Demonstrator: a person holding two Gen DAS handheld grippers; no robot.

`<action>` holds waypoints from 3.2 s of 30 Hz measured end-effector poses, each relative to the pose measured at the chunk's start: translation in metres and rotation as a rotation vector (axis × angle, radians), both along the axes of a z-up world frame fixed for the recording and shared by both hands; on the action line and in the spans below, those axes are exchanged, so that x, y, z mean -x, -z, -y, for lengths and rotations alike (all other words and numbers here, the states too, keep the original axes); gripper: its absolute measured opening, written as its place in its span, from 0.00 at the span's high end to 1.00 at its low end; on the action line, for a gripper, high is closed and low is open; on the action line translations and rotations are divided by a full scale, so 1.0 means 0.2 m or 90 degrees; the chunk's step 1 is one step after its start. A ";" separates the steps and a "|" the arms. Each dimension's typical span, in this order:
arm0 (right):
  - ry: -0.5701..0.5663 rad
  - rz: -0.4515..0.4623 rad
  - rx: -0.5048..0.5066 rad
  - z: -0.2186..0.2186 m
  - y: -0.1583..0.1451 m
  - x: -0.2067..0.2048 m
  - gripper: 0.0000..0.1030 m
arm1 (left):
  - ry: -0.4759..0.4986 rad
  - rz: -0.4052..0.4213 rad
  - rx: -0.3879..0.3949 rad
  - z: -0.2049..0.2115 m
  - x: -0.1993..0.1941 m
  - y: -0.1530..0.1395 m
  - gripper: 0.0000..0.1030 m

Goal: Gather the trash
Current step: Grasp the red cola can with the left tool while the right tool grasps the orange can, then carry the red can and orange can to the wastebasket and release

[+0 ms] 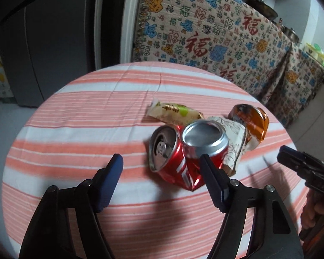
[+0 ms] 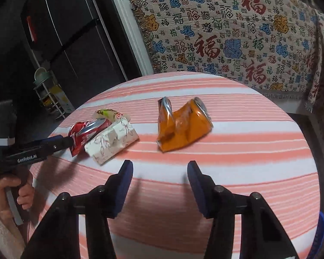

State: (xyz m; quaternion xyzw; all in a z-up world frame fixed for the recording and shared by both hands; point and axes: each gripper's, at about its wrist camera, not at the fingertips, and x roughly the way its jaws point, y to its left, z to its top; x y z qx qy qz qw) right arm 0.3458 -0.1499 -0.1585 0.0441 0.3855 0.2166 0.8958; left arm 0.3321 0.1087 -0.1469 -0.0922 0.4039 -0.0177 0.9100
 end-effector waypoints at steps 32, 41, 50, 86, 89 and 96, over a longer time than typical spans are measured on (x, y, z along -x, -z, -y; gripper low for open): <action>0.036 -0.002 0.013 0.16 -0.04 0.05 0.77 | 0.027 0.041 -0.026 0.11 0.25 -0.11 0.82; 0.062 -0.007 0.031 0.38 -0.10 0.30 0.77 | 0.084 0.053 -0.011 0.39 0.41 -0.19 0.82; 0.109 0.005 0.038 0.66 -0.20 0.55 0.77 | 0.159 0.045 0.008 0.80 0.50 -0.19 0.82; 0.403 -0.077 0.023 2.04 0.06 0.89 0.77 | 0.409 -0.019 0.018 2.49 0.39 0.10 0.82; 0.400 -0.085 0.032 2.06 0.08 0.85 0.77 | 0.408 -0.030 0.015 2.54 0.35 0.15 0.82; 0.392 -0.132 0.051 2.13 0.21 0.78 0.77 | 0.411 -0.046 -0.001 2.60 0.32 0.23 0.82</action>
